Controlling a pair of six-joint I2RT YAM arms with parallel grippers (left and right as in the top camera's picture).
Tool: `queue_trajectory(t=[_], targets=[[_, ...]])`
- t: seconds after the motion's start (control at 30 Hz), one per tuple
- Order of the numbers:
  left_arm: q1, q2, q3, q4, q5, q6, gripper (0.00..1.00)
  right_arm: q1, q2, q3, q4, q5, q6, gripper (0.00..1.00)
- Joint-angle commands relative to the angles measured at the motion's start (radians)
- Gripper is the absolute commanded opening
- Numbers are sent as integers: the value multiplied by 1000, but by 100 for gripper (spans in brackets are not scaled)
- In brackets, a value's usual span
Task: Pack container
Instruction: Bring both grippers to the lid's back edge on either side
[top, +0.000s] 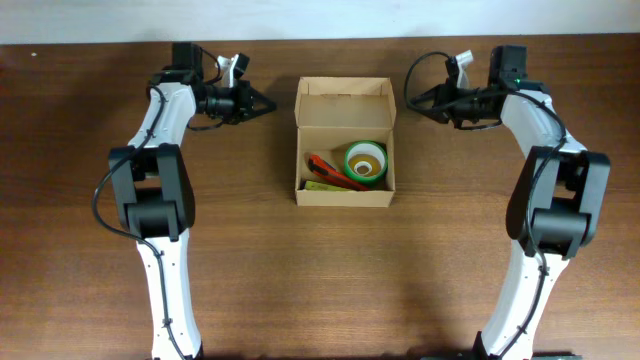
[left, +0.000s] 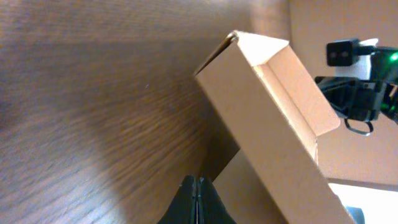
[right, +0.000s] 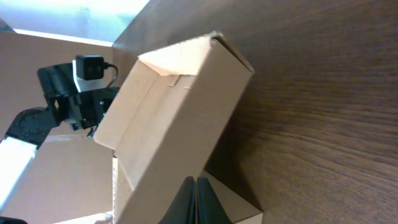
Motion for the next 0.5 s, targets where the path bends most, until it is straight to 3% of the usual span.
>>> queue_trajectory(t=[0.0, 0.47], targets=[[-29, 11, -1, 33, 26, -50, 2, -3, 39, 20, 5, 5, 6, 4], [-50, 79, -1, 95, 34, -146, 2, -2, 76, 20, 9, 23, 12, 4]])
